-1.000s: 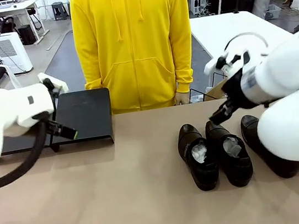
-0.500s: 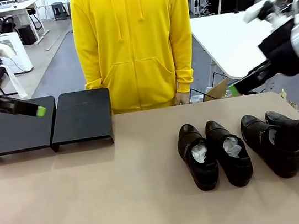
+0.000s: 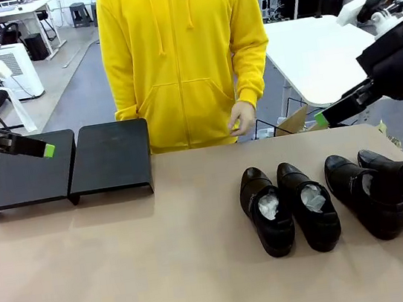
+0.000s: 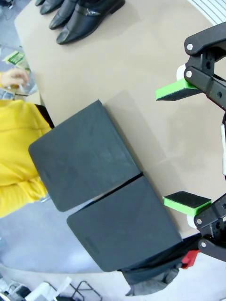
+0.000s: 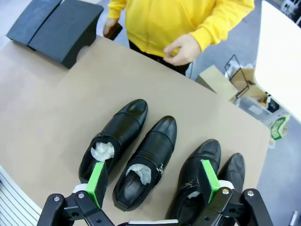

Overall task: Organize the shoes by placing them on the stand.
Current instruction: Pick up one Shoe and place it in the middle of the table.

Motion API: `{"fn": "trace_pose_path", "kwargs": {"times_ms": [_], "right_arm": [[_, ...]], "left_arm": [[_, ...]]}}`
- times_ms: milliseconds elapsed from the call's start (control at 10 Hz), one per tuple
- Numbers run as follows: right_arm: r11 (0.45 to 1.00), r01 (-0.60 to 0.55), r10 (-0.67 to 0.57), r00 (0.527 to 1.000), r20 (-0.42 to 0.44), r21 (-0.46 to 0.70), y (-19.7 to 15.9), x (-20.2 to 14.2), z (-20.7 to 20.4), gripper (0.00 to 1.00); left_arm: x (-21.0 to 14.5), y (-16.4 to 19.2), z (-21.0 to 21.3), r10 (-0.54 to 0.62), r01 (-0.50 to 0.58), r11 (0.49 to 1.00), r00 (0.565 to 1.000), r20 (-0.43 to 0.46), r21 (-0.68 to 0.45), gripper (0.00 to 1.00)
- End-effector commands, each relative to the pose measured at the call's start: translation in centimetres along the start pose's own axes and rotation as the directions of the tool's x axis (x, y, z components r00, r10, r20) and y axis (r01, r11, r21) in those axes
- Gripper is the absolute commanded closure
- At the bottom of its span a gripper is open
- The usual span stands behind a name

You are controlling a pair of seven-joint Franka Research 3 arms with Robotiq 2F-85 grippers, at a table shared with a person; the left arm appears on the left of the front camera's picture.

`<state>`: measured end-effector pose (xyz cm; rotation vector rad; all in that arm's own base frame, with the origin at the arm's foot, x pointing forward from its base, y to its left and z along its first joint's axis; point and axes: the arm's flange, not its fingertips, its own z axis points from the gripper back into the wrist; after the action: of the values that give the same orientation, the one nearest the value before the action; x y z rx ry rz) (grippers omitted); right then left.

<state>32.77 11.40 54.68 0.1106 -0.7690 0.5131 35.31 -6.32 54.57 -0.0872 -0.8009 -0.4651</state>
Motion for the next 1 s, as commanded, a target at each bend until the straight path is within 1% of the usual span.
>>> {"fn": "trace_pose_path", "kwargs": {"times_ms": [0, 100, 200, 300, 400, 500, 600, 700, 800, 900], "right_arm": [[1.000, -0.023, 0.022, 0.997, -0.069, -0.012, 0.0, 0.0, -0.9, 0.00], [0.998, 0.054, -0.052, 0.996, -0.072, 0.017, -1.2, 0.0, 0.8, 0.00], [0.989, 0.139, -0.136, 0.989, -0.062, 0.045, -3.5, -0.5, 3.5, 0.00], [0.972, 0.216, -0.213, 0.976, -0.048, 0.087, -5.7, -1.5, 6.4, 0.00], [0.954, 0.272, -0.267, 0.962, -0.058, 0.129, -7.3, -2.4, 8.1, 0.00], [0.940, 0.307, -0.299, 0.952, -0.069, 0.150, -8.3, -3.1, 9.1, 0.00], [0.934, 0.324, -0.314, 0.946, -0.084, 0.150, -9.0, -3.7, 9.9, 0.00], [0.927, 0.342, -0.334, 0.940, -0.074, 0.151, -9.6, -4.0, 10.3, 0.00], [0.921, 0.354, -0.350, 0.935, -0.052, 0.164, -9.8, -4.0, 10.1, 0.00], [0.929, 0.343, -0.335, 0.939, -0.074, 0.140, -9.5, -4.1, 10.8, 0.00]], "left_arm": [[-0.2, 0.6, 0.1, 0.013, -0.013, 1.000, 1.000, 0.000, 0.008, 0.00], [-0.5, 1.6, 1.9, 0.057, -0.057, 0.998, 0.998, -0.001, 0.002, 0.00], [-1.0, 3.8, 4.4, 0.120, -0.120, 0.993, 0.993, 0.007, 0.010, 0.00], [-1.9, 6.1, 7.1, 0.182, -0.183, 0.983, 0.983, -0.031, -0.028, 0.00], [-2.7, 7.5, 8.8, 0.203, -0.206, 0.976, 0.978, -0.045, -0.076, 0.00], [-3.0, 8.4, 9.8, 0.221, -0.224, 0.970, 0.974, -0.038, -0.096, 0.00], [-3.1, 8.8, 10.5, 0.213, -0.217, 0.966, 0.976, -0.042, -0.142, 0.00], [-3.1, 9.0, 10.9, 0.207, -0.212, 0.966, 0.977, -0.046, -0.149, 0.00], [-2.9, 9.0, 10.9, 0.225, -0.230, 0.961, 0.973, -0.051, -0.153, 0.00], [-2.6, 8.6, 10.7, 0.227, -0.235, 0.959, 0.972, -0.066, -0.160, 0.00]]}}
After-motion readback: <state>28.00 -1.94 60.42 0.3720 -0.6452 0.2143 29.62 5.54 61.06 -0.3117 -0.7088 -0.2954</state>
